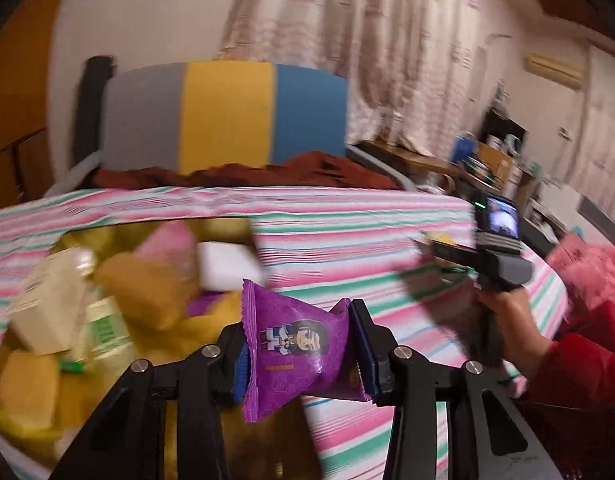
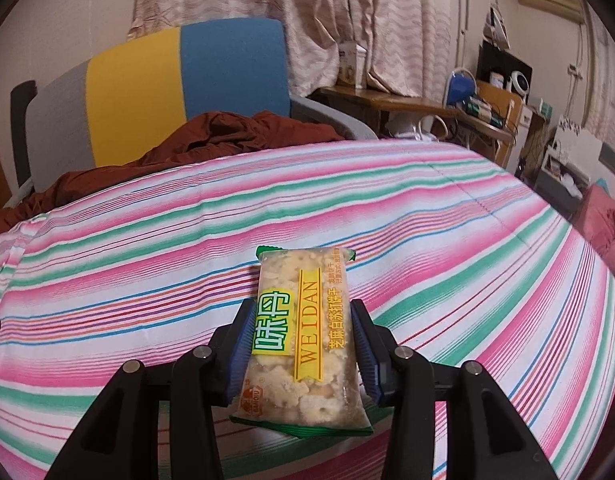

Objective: Organize objects
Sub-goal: 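Carry the purple packet into the gold tray and open the left tool, then lower the WEIDAN bag into the gold tray and open the right tool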

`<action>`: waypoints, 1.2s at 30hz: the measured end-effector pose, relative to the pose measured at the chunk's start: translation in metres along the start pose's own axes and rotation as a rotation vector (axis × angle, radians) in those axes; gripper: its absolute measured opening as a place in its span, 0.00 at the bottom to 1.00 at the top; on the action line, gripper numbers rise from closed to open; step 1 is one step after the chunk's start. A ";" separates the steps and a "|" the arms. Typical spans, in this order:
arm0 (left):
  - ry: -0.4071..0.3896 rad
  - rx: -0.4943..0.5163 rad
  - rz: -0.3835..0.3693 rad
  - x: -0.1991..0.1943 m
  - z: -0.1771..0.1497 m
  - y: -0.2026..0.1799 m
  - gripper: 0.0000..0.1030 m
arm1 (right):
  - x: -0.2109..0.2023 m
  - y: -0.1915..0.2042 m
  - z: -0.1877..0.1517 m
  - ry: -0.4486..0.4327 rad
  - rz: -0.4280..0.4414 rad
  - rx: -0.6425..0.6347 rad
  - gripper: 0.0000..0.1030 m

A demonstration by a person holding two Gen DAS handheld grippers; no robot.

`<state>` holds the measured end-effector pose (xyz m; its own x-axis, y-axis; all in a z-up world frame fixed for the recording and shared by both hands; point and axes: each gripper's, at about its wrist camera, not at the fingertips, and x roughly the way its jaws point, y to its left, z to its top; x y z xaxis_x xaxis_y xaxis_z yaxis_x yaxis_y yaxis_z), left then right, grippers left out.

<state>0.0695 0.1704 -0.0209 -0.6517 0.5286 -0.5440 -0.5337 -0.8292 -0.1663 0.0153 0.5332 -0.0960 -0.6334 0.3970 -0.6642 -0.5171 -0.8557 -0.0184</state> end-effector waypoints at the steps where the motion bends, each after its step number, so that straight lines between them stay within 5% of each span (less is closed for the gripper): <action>1: -0.004 -0.019 0.028 -0.004 -0.001 0.009 0.42 | -0.002 0.002 0.000 -0.005 0.001 -0.009 0.45; 9: 0.022 -0.153 0.176 -0.010 -0.013 0.084 0.42 | -0.015 0.008 -0.003 -0.064 0.013 -0.033 0.45; 17: 0.088 -0.202 0.215 0.002 -0.028 0.118 0.45 | -0.030 0.006 -0.009 -0.069 0.087 -0.016 0.45; 26: 0.070 -0.260 0.200 -0.013 -0.040 0.128 0.74 | -0.073 0.037 -0.028 -0.077 0.225 -0.058 0.45; 36: 0.057 -0.299 0.232 -0.031 -0.046 0.129 0.92 | -0.126 0.071 -0.051 -0.047 0.413 -0.020 0.45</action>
<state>0.0459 0.0384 -0.0629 -0.7011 0.3162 -0.6391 -0.1891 -0.9466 -0.2610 0.0875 0.4055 -0.0515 -0.8110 0.0335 -0.5841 -0.2031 -0.9524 0.2273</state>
